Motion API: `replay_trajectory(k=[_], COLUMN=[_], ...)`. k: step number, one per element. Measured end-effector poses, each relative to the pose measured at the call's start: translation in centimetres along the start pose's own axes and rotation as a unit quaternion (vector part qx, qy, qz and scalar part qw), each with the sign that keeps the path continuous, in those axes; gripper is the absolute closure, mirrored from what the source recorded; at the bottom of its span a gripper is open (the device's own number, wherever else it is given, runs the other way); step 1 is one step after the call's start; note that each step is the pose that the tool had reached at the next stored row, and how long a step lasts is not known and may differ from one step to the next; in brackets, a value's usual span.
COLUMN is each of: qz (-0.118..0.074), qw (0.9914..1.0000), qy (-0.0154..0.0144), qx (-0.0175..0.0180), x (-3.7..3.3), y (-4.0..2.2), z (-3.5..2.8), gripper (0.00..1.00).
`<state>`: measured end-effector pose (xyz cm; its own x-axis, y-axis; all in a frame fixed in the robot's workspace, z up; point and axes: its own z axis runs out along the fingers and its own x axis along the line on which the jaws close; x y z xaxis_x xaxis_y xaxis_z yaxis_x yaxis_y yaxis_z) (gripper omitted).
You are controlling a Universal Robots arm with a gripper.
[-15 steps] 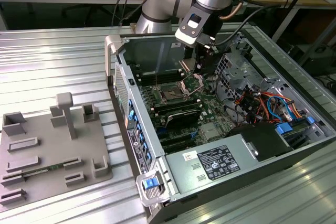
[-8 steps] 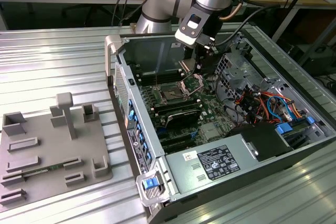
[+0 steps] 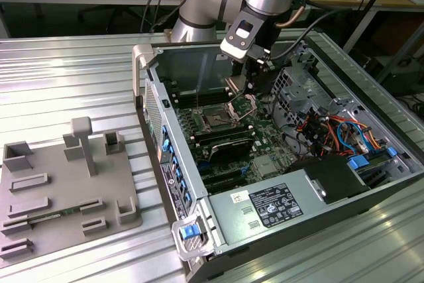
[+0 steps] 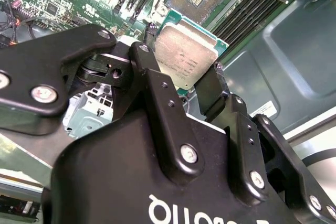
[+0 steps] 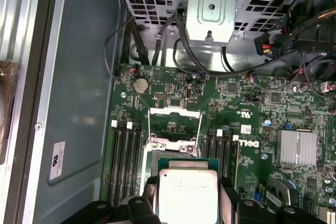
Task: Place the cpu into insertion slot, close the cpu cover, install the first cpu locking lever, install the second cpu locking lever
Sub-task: 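Place the cpu into insertion slot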
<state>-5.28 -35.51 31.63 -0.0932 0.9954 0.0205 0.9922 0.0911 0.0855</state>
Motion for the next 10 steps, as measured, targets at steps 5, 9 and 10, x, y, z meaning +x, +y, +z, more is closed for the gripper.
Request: replay_trajectory(k=[5,9,10], qz=[0.000,0.000,0.000], qw=[1.00000,1.00000,1.00000], qy=[0.0000,0.0000,0.0000], qx=[0.0001,0.0001,0.0002], x=[0.00,0.00,0.00], y=[-0.01,-0.02,-0.02], z=[0.14,0.20,0.24], gripper=[0.45,0.45,0.45])
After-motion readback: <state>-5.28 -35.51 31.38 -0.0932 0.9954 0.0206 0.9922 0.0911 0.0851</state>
